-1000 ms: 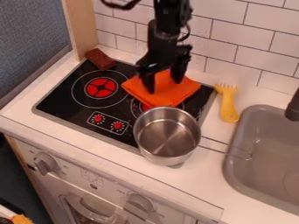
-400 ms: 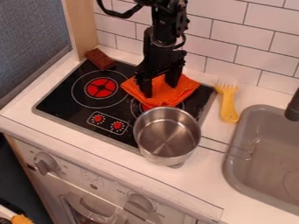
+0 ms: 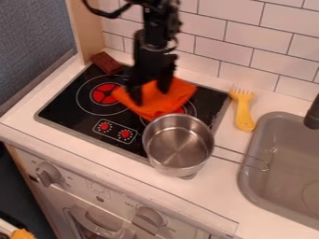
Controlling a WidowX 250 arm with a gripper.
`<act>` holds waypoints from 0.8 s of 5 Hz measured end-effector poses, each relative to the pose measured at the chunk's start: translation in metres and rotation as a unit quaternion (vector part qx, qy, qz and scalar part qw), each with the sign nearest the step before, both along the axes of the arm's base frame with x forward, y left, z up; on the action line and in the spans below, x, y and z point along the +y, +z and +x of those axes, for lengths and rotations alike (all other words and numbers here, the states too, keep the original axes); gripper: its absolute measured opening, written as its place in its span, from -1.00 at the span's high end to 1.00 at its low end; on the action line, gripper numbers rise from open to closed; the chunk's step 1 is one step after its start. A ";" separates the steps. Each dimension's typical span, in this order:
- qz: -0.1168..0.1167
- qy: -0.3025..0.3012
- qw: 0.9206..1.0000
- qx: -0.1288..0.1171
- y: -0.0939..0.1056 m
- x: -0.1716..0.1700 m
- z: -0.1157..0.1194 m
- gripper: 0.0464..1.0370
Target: Move the orange cloth to the lower left side of the stove
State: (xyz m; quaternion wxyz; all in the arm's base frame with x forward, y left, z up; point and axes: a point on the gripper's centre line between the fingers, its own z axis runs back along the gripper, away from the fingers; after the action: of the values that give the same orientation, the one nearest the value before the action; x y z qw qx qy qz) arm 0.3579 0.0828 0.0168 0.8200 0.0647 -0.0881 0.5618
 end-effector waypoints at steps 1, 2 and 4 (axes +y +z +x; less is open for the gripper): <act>0.000 0.020 1.000 0.006 -0.002 0.018 -0.007 -0.93; 0.001 0.060 0.998 0.010 0.000 0.043 -0.024 -0.93; -0.010 0.149 0.989 0.023 0.002 0.082 -0.070 -0.93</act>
State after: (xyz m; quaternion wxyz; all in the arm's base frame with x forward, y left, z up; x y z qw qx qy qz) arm 0.2877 0.1650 0.0189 0.7296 0.0815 -0.0532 0.6769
